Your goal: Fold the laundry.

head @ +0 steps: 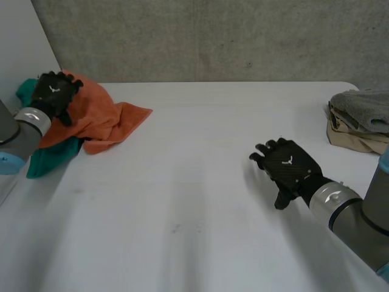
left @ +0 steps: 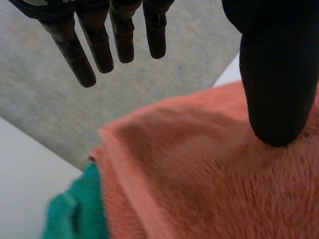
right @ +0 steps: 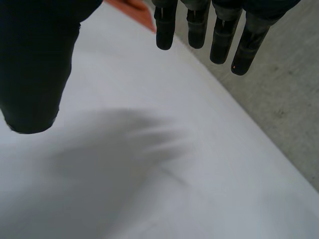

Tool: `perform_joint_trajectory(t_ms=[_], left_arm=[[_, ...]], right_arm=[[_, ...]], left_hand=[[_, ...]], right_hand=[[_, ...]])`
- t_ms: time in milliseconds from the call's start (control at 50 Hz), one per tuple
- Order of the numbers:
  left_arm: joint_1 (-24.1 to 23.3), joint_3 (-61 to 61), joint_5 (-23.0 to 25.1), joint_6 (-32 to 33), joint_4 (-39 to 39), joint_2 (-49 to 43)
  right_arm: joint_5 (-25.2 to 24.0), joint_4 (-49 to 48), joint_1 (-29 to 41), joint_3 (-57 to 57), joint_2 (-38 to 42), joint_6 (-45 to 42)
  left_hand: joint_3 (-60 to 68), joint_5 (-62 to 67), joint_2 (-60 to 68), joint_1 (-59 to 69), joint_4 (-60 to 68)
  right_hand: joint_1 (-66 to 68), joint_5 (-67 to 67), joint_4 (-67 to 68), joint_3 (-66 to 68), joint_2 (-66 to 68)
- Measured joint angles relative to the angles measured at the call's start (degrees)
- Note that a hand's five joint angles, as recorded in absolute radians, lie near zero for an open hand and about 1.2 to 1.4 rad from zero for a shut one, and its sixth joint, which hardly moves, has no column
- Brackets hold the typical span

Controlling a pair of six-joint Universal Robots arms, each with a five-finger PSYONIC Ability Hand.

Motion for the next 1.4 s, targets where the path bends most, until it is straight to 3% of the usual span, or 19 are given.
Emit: perform_joint_trajectory(t_ms=[160, 180, 220, 240, 420, 520, 700, 900, 1000, 1040, 1240, 1400], left_arm=[[0.1, 6.2, 2.1, -0.1, -1.0, -7.8], [0.0, 7.4, 2.1, -0.1, -1.4, -9.1], [-0.2, 7.9, 1.9, 0.0, -1.7, -10.0], [-0.4, 8.0, 1.7, 0.0, -1.9, -10.1], [-5.1, 0.7, -4.0, -0.6, 0.6, -0.9], [-10.4, -6.3, -7.0, -3.0, 5.6, 8.9], [-22.9, -17.0, -7.8, -15.4, 10.4, 26.3], [-38.8, -20.3, -7.7, -27.2, 8.3, 23.3], [-43.6, -20.4, -7.6, -31.3, 7.1, 18.9], [-44.9, -20.4, -7.7, -32.9, 6.8, 17.9], [-41.9, -21.9, -9.0, -33.6, 6.1, 20.4], [-28.9, -29.1, -10.5, -18.2, 5.5, 25.7]], right_arm=[[0.7, -0.6, -0.1, 0.7, 0.2, -0.1], [0.6, -0.8, -0.3, 0.7, 0.2, 0.0], [0.5, -1.1, -0.4, 0.7, 0.2, 0.2], [0.5, -1.2, -0.5, 0.7, 0.3, 0.2], [0.8, -1.8, -0.7, 0.3, 0.6, 0.3], [1.1, -2.1, -0.7, 0.3, 0.5, 0.4], [2.4, -2.7, -1.9, 0.1, -0.2, 1.7], [5.0, -2.8, -5.4, -1.4, -0.7, 6.9], [6.5, -2.8, -6.6, -2.1, -0.7, 7.9], [7.4, -2.7, -6.9, -2.5, -0.7, 8.0], [8.3, -2.5, -6.6, -2.6, -0.6, 7.8], [7.5, 0.8, -4.4, -2.3, -2.4, 5.7]], left_hand=[[7.8, 7.7, 8.5, 8.7, 7.7], [28.7, 27.4, 29.5, 31.9, 28.5], [28.7, 27.4, 29.5, 31.9, 28.5], [43.4, 43.1, 45.2, 47.0, 44.2], [50.5, 46.1, 50.7, 48.0, 51.1], [50.8, 46.1, 51.1, 48.0, 51.1], [50.8, 46.1, 51.1, 48.0, 51.3], [50.8, 47.1, 51.2, 48.0, 51.4], [14.4, 13.1, 13.9, 10.0, 13.8], [4.9, 3.3, 4.3, 2.5, 3.9], [2.6, 0.8, 1.9, 2.3, 1.8], [2.6, 0.6, 1.9, 2.3, 1.8]], right_hand=[[0.0, 0.0, 0.0, 0.0, 0.0], [0.0, 0.0, 0.0, 0.0, 0.0], [0.0, 0.0, 0.0, 0.0, 0.0], [0.0, 0.0, 0.0, 0.0, 0.0], [0.0, 0.0, 0.0, 0.0, 0.0], [0.0, 0.0, 0.0, 0.0, 0.0], [0.0, 0.0, 0.0, 0.0, 0.0], [0.0, 0.0, 0.0, 0.0, 0.0], [0.0, 0.0, 0.0, 0.0, 0.0], [0.0, 0.0, 0.0, 0.0, 0.0], [0.0, 0.0, 0.0, 0.0, 0.0], [0.0, 0.0, 0.0, 0.0, 0.0]])
